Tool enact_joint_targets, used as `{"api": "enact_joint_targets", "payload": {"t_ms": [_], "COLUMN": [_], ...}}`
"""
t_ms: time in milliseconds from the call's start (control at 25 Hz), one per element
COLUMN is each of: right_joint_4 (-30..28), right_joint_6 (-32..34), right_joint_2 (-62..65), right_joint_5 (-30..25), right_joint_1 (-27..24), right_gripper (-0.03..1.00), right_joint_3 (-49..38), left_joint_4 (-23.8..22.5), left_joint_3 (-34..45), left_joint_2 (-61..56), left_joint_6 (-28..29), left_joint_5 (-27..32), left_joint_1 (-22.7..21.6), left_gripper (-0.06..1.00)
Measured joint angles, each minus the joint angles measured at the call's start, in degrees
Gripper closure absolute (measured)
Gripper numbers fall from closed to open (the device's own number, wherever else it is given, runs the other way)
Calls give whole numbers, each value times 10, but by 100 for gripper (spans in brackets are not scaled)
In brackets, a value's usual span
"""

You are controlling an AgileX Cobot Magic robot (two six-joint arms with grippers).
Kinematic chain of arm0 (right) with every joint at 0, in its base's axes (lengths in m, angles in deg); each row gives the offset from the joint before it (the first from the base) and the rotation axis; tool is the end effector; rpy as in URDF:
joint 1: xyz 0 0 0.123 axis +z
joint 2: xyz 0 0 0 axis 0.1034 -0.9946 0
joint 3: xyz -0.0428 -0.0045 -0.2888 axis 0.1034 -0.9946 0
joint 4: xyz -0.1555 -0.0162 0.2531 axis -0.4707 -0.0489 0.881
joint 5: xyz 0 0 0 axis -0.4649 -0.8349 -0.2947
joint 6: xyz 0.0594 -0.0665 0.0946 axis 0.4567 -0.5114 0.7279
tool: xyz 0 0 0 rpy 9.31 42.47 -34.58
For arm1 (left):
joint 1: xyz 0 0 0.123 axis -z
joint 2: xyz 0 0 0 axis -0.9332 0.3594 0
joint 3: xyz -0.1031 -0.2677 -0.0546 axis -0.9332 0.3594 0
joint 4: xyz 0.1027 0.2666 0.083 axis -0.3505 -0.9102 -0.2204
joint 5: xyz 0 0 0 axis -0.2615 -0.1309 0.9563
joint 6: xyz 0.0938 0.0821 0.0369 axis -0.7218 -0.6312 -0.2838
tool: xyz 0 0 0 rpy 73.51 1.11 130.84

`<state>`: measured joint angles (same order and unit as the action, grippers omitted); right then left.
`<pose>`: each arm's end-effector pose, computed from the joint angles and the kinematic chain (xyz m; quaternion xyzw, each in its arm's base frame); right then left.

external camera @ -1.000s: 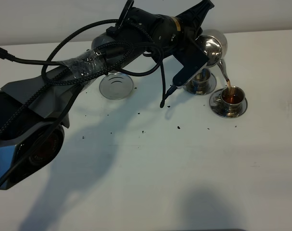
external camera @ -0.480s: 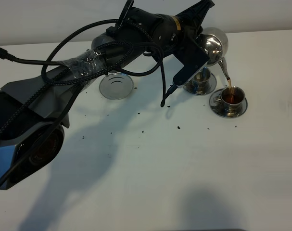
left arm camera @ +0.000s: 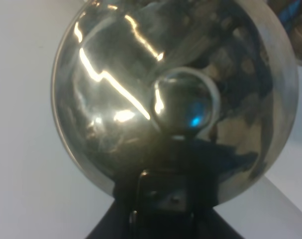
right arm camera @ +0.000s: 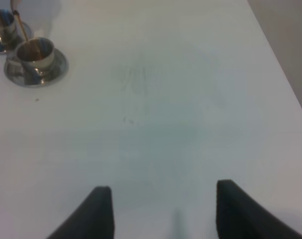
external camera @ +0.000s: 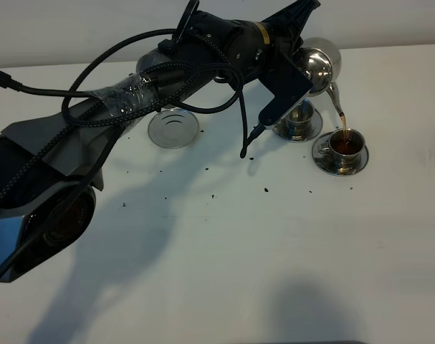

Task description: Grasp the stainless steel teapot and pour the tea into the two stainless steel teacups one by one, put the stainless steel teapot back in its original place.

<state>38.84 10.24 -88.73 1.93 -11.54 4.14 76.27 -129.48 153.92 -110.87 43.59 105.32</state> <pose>0.0625 -0.0056 0.2789 0.0029 0.8553 -0.0461 0.5160 0.5183 -0.3800 0.1941 0.8328 0.2062 0.3335 0.3908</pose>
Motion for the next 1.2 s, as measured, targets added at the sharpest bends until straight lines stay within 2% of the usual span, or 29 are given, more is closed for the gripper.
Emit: {"api": "enact_joint_targets", "payload": {"t_ms": [920, 1200], "right_joint_4": [0, 0], "right_joint_6": [0, 0], "right_joint_2": [0, 0], "right_joint_5": [0, 0], "right_joint_1": [0, 0], "right_gripper": [52, 52], "right_joint_3": [0, 0], "left_joint_4": [-11, -11], "left_joint_3": [0, 0], "left_joint_2": [0, 0], "left_joint_6": [3, 42], "left_joint_5": [-4, 6], "left_joint_1": [0, 0], "left_gripper": [70, 70]}}
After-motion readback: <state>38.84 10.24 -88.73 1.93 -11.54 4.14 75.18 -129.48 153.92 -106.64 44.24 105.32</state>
